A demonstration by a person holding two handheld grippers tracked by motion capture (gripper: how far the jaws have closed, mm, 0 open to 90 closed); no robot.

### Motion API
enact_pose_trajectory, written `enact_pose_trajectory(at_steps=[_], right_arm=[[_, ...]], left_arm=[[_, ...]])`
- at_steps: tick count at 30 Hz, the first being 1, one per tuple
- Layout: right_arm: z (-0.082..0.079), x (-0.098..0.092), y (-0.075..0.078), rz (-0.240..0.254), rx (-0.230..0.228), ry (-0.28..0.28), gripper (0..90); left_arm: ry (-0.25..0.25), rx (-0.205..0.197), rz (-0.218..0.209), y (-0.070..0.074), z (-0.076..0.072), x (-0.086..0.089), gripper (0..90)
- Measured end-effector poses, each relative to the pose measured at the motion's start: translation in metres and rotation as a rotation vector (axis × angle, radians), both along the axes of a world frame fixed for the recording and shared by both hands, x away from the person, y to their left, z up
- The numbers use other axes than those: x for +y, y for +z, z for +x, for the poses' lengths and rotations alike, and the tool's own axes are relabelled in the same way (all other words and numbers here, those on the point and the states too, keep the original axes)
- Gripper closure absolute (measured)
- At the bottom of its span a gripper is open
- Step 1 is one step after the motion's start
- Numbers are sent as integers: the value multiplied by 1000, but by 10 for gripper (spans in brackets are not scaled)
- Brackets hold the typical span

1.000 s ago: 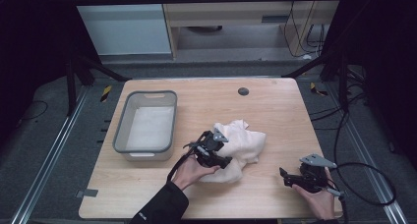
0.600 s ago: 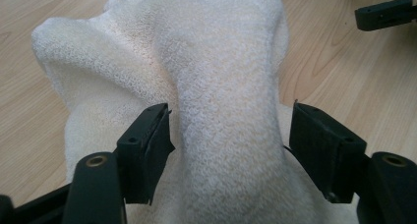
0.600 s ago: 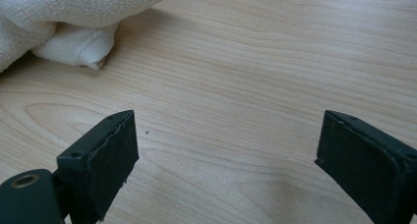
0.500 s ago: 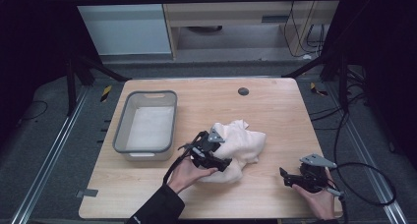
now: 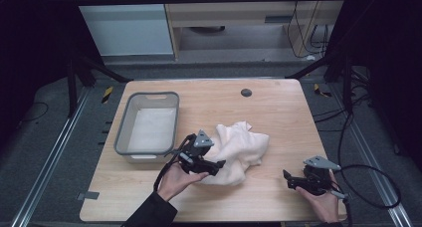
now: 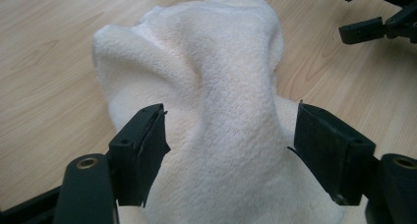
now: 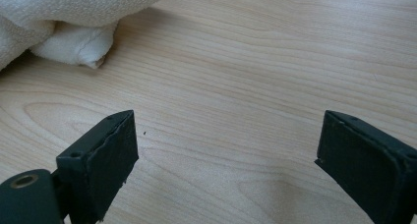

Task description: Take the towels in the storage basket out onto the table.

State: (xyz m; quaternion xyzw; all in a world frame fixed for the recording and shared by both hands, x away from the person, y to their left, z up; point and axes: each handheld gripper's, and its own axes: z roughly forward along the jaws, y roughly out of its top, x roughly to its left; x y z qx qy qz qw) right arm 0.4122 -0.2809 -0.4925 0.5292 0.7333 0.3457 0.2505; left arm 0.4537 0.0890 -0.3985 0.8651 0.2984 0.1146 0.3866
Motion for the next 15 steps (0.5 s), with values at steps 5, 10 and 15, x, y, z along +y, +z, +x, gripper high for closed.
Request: enact_pose_trajectory(at_steps=[5,10,15], right_arm=[[0,0,0,-4,-1,2,82],[0,0,0,-3,3,0,81],[0,0,0,-8,0,2,81]], left_arm=[[34,-27,-33,0,-6,16,273],[56,-34,-57,-1,-11,30,268],[82,-42,-56,-3,-14,41,268]])
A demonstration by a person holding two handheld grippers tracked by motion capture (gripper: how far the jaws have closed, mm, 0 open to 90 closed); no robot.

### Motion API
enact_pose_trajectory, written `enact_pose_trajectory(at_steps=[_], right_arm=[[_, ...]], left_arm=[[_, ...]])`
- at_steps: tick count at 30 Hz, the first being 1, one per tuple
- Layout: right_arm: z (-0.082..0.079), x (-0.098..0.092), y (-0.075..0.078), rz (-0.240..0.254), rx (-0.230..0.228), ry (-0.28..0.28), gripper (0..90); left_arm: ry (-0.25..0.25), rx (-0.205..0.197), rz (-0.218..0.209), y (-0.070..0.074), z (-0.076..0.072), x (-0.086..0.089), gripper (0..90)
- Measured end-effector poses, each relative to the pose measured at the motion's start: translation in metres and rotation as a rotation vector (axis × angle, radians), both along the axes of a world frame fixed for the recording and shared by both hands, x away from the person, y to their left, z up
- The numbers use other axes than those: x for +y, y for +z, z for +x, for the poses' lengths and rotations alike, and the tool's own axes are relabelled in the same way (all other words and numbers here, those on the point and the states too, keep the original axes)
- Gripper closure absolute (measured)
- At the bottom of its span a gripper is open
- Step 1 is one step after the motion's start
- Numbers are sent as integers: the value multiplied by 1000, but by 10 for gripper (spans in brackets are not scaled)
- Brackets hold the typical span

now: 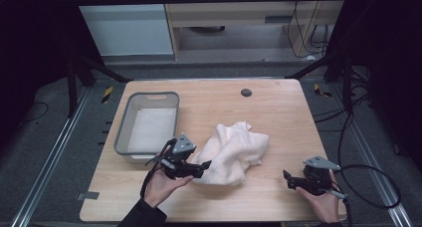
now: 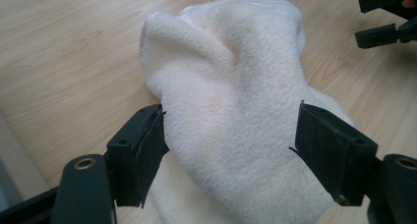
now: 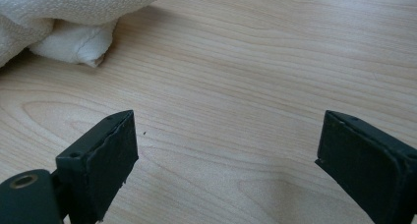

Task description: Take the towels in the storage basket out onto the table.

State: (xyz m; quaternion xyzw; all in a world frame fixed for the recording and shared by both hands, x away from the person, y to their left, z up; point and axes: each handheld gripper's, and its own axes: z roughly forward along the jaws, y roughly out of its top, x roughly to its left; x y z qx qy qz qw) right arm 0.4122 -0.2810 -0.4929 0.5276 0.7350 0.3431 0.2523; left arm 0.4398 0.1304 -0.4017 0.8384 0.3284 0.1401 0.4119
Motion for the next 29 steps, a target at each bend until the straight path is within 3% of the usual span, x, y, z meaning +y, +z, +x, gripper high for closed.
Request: enact_pose_trajectory(at_steps=[17,20,29], right_arm=[[-1,1,0,3,-2,0,81],[-1,1,0,5,3,-1,81],[-1,2,0,-7,5,0,79]], left_arm=[[141,-13,-7,-13,-19,59,262],[176,-15,-12,-20,-23,72,262],[220,12,10,-38,-28,93,257]])
